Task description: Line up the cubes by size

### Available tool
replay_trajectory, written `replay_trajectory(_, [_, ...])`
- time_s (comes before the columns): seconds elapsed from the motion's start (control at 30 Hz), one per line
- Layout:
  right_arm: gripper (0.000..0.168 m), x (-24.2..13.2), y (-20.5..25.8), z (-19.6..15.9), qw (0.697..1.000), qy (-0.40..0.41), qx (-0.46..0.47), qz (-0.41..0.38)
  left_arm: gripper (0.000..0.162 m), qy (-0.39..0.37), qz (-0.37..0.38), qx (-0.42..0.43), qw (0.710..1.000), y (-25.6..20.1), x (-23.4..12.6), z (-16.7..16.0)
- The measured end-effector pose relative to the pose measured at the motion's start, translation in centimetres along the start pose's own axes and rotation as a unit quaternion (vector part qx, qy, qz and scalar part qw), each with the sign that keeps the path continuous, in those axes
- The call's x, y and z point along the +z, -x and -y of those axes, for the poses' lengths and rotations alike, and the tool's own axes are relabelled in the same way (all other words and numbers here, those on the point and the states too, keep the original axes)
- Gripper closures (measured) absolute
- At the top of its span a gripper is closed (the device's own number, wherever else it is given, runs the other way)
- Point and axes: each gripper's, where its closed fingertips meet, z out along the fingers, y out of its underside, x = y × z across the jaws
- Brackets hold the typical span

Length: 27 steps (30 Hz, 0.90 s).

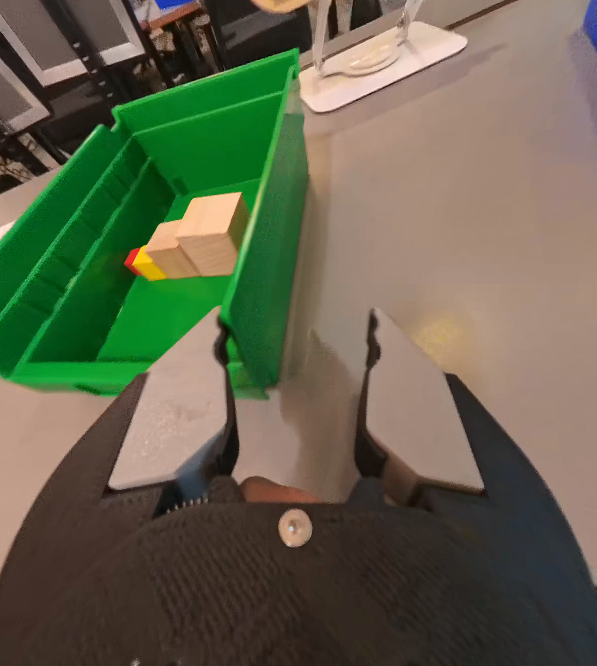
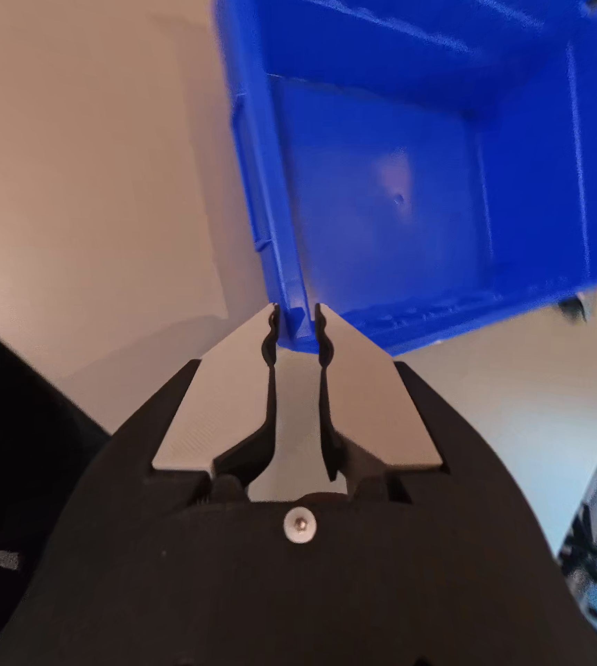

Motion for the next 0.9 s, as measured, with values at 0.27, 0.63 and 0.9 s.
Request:
replay_trajectory(0.27, [0.122,-0.1,-7.3,-4.3,0.986,-0.031,0.161,-0.024,0.090,-0.022,-0.046,0.015,0.999,-6.5,3.3,3.5])
replay_trajectory(0.63, [0.107,0.5,-0.5,5.4,0.979,-0.185,0.081,0.021,0.086,-0.034,-0.056,0.000,0.998,-8.5,3.8,4.9])
replay_trajectory(0.9, [0.098,4.2,-2.7,5.8,0.982,-0.149,0.118,0.000,0.088,-0.084,-0.068,-0.023,0.994,-7.4,0.6,7.4])
